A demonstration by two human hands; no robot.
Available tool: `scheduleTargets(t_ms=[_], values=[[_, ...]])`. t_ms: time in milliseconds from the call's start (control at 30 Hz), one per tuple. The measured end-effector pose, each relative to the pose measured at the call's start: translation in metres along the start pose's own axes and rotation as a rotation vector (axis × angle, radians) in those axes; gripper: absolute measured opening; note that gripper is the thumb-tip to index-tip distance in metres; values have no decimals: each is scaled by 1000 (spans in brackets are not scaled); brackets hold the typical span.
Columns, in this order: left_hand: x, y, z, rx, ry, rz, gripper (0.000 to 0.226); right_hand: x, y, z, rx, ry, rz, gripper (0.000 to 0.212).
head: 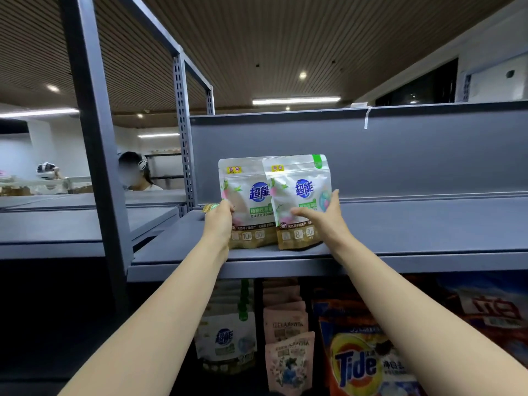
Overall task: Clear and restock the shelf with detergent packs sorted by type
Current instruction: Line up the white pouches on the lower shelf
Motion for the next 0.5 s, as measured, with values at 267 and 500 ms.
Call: scheduleTargets(t_ms=[267,500], values=[[2,3,4,124,-18,-24,29,-6,19,-5,229,90,-213,14],[-4,33,32,558,-89,-20,45,-23,22,36,298,364,11,9]])
Point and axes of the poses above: each hand's wrist, its own z-axis away from the middle knuckle, its own y-axis out of the back of the hand, x = y × z, the point moved 4 cm from there along -z, towards the middle knuckle, and after that the axes turned 11 degrees about -z, right-handed, at the moved point
